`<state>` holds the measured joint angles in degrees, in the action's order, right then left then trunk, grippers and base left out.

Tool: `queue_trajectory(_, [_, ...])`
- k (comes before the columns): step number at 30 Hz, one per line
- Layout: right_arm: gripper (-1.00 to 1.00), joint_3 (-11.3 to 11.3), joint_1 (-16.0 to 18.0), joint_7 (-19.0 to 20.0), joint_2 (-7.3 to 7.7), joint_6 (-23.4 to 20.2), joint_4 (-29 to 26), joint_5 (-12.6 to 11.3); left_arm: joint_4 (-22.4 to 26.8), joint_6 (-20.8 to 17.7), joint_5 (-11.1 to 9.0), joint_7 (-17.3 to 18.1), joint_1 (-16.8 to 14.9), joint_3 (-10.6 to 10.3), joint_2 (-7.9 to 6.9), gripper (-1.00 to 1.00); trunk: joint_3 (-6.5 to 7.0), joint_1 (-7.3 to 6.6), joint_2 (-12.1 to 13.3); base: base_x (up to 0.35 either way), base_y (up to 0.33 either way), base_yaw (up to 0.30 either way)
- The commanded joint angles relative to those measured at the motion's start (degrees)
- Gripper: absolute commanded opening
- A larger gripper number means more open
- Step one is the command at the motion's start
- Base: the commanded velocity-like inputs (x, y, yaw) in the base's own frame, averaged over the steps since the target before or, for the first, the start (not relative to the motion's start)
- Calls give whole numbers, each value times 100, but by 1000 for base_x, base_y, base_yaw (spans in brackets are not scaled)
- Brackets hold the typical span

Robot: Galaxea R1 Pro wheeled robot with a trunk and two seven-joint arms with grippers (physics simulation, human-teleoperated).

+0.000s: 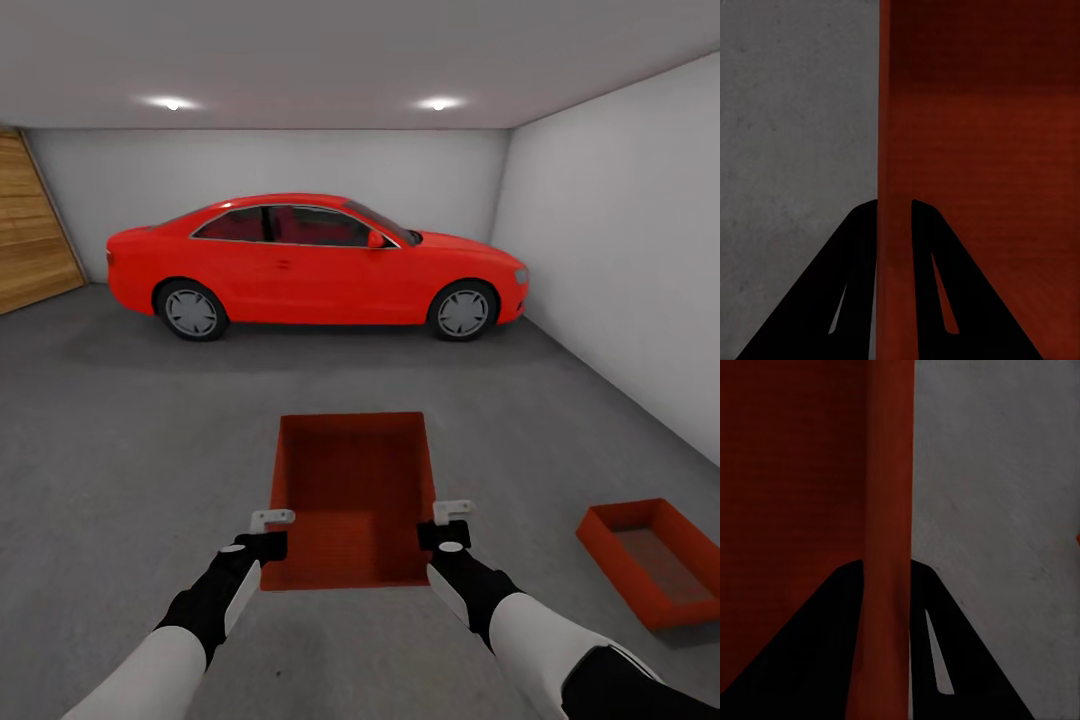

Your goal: Move the two storage containers from the living room to the garage. In the garage, place one container on the floor and stack the other container on top of it (either order is fine).

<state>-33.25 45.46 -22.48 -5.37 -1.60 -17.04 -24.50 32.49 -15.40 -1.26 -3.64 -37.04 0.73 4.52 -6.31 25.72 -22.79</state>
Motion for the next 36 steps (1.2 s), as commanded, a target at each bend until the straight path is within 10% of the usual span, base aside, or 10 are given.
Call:
queue_trajectory(1, [-100,-82,7,-64,37,-16,29,-69,20,-27,-47,-48,-5,-26,-3,-100,-12,6,-13,279,64,0])
queue_trajectory(8, [-100,-1,7,-55,23,-16,33,26,19,-19,-44,-42,-5,-16,-3,-100,-12,6,-13,312,73,0])
queue_trajectory(9, [-100,-709,7,-55,133,-19,140,-802,20,-18,-58,-94,-5,-179,-3,-100,-12,6,-13,320,75,0])
queue_trajectory(36, [-100,-710,7,-43,133,-21,140,-794,21,-25,-58,-76,-5,-179,-12,-100,-12,6,-13,321,75,0])
